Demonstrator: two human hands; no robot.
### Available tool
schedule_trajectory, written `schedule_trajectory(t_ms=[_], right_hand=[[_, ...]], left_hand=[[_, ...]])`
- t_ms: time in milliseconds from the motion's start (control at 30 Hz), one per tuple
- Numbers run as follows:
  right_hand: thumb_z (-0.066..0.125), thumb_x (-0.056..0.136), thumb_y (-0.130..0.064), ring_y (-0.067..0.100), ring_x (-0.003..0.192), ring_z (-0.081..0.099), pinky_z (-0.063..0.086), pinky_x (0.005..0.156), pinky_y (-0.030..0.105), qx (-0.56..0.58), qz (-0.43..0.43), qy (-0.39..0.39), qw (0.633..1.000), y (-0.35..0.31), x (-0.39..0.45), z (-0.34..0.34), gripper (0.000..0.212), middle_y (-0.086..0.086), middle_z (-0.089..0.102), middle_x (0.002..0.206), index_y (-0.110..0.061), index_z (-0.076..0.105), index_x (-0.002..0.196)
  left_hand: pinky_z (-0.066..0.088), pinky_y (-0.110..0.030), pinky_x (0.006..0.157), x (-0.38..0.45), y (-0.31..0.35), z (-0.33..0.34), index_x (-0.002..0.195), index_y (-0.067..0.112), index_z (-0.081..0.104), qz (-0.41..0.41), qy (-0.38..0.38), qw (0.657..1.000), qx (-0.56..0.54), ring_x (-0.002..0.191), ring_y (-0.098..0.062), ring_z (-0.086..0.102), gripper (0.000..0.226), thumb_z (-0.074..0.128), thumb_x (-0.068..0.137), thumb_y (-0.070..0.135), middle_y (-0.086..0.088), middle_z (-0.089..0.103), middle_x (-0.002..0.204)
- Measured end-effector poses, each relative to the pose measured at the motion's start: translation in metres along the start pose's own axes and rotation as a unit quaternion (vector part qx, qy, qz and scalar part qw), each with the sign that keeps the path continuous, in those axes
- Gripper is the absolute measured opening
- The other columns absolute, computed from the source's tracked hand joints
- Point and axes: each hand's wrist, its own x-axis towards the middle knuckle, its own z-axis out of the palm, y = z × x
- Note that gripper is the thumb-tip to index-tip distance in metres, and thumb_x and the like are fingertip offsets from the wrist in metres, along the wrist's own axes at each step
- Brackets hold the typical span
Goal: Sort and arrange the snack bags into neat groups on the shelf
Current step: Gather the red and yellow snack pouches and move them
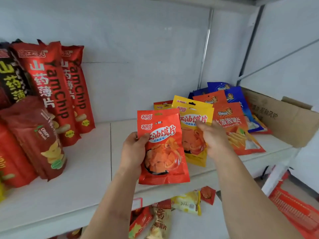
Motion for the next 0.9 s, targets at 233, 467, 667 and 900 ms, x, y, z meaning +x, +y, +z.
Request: schedule_trajectory(t_ms=[233,467,667,900], right_hand=[[0.07,0.09,-0.033,0.024,0.095,0.071,0.058,0.086,0.05,-0.013,0.028,-0.004,1.0,0.005,0.098,0.011,0.011,0.0,0.074,0.101,-0.024,0.069,0.096],[0.067,0.092,-0.029,0.025,0.093,0.071,0.056,0.089,0.05,-0.047,0.034,-0.037,0.998,0.024,0.165,0.015,0.008,0.002,0.074,0.102,-0.021,0.069,0.096],[0.065,0.093,-0.021,0.026,0.098,0.067,0.053,0.091,0.041,-0.111,-0.025,-0.027,0.993,0.041,0.195,0.026,0.002,0.004,0.07,0.103,-0.019,0.066,0.094],[0.045,0.103,-0.035,0.025,0.146,0.029,0.025,0.117,0.035,-0.223,-0.115,-0.028,0.968,0.027,0.21,0.026,0.063,0.008,0.029,0.159,-0.011,0.02,0.155]], left_hand=[[0.059,-0.049,0.09,0.101,-0.004,0.043,0.103,0.022,0.07,-0.009,0.023,0.999,0.048,0.092,-0.022,0.076,0.014,0.064,0.094,0.03,0.002,0.079,0.1],[0.056,-0.045,0.094,0.145,-0.02,0.078,0.111,0.016,0.066,-0.026,0.118,0.989,0.085,0.1,-0.025,0.069,0.018,0.059,0.098,0.026,-0.002,0.072,0.11],[0.054,-0.044,0.093,0.158,-0.033,0.117,0.111,0.016,0.065,-0.003,0.192,0.976,0.106,0.101,-0.027,0.066,0.017,0.058,0.099,0.026,-0.004,0.071,0.11],[0.053,-0.038,0.089,0.165,-0.031,0.136,0.109,0.017,0.064,0.013,0.249,0.961,0.117,0.098,-0.027,0.066,0.017,0.059,0.097,0.026,-0.003,0.071,0.106]])
